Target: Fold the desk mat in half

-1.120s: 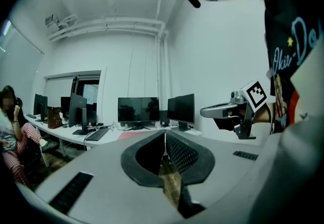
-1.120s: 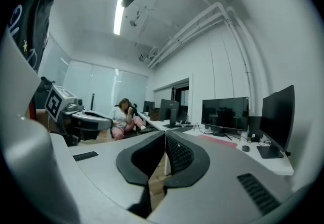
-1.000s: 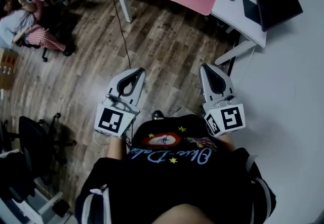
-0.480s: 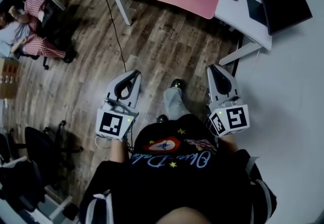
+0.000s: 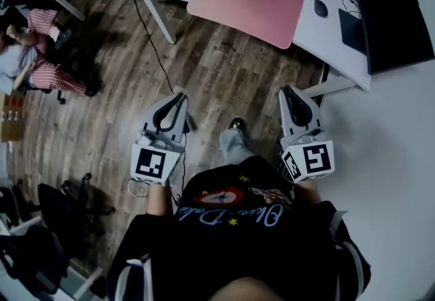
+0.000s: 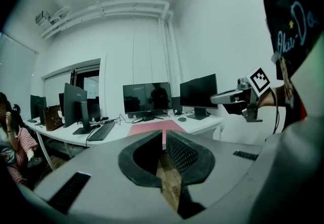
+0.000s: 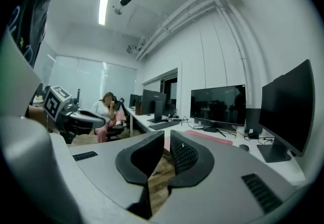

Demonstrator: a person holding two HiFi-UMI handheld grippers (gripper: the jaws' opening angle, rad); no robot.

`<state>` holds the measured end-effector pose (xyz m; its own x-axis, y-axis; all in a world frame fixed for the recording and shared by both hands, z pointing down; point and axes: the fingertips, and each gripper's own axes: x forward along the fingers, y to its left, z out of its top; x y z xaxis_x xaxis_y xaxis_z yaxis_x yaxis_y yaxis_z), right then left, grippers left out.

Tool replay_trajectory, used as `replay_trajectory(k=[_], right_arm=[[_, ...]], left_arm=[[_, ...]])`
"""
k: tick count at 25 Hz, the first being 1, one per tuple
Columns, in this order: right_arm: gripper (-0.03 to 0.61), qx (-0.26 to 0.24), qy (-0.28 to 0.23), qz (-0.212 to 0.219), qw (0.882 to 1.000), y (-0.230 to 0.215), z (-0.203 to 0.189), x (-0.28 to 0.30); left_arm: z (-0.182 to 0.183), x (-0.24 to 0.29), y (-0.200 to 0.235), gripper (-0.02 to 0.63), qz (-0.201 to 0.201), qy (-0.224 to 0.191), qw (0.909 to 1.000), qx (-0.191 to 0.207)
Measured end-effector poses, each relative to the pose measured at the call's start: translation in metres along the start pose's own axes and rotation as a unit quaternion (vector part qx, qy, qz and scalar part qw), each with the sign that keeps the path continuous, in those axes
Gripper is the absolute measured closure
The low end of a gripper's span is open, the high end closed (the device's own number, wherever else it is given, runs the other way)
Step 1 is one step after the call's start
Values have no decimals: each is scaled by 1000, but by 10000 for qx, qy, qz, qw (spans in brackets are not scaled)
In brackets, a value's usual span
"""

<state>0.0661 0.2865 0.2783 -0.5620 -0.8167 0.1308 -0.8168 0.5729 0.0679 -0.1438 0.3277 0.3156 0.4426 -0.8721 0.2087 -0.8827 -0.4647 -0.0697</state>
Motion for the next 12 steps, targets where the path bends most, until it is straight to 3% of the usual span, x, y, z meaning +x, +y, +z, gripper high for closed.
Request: replay_trajectory(k=[5, 12], right_arm=[[570, -136, 170, -169, 9996, -48, -9, 37], [508, -167, 424, -392, 9982, -96, -30, 84]], left_arm=[[-2, 68, 24, 609, -15, 85, 9999, 60], [0, 143, 52, 586, -168, 252, 9988, 386]])
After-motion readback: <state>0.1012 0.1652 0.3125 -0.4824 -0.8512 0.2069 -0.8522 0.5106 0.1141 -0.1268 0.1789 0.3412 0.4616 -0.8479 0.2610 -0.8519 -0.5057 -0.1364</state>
